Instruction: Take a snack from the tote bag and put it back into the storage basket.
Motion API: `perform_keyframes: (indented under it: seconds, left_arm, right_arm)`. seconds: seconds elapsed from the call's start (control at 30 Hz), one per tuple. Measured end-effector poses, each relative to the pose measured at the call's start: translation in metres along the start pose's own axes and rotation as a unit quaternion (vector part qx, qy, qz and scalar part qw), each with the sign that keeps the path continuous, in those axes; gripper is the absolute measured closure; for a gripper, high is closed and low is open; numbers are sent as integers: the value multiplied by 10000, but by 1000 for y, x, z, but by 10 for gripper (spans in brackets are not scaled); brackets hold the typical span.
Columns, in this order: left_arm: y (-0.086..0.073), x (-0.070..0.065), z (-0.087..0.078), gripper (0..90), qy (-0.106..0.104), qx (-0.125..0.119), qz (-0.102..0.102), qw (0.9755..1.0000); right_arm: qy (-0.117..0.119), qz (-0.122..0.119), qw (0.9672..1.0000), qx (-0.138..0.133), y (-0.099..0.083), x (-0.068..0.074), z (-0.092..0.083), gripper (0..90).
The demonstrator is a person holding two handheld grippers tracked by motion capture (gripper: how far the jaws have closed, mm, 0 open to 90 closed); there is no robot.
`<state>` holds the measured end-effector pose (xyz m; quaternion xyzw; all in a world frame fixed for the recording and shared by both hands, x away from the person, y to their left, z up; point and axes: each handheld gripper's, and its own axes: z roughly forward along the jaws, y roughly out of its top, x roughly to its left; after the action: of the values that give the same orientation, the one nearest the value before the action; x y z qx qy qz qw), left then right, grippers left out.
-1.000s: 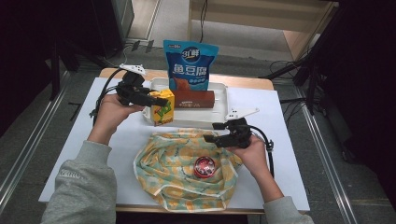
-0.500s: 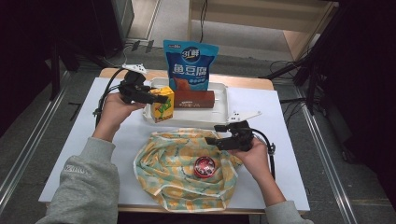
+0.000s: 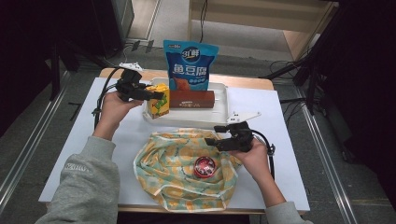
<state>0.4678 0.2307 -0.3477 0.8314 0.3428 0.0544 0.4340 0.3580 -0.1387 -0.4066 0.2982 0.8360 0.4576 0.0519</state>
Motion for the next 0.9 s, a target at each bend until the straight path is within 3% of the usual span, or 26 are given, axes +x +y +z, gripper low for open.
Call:
perform_keyframes:
  seconds: [0.17, 0.6, 0.8, 0.9]
  left_arm:
    - [-2, 5, 4, 516, 130, 16, -30, 9999]
    - [-5, 13, 17, 516, 146, -103, -36, 9998]
    - [-11, 18, 21, 516, 308, -218, 52, 9993]
    - [-15, 22, 24, 516, 278, -175, 2, 9995]
  right_arm:
    - [5, -16, 10000, -11, 0, 0, -1, 350]
    - [3, -26, 10000, 23, -1, 1, 1, 350]
    - [12, -19, 10000, 47, -2, 1, 1, 350]
    - [19, -34, 10000, 52, -2, 1, 1, 350]
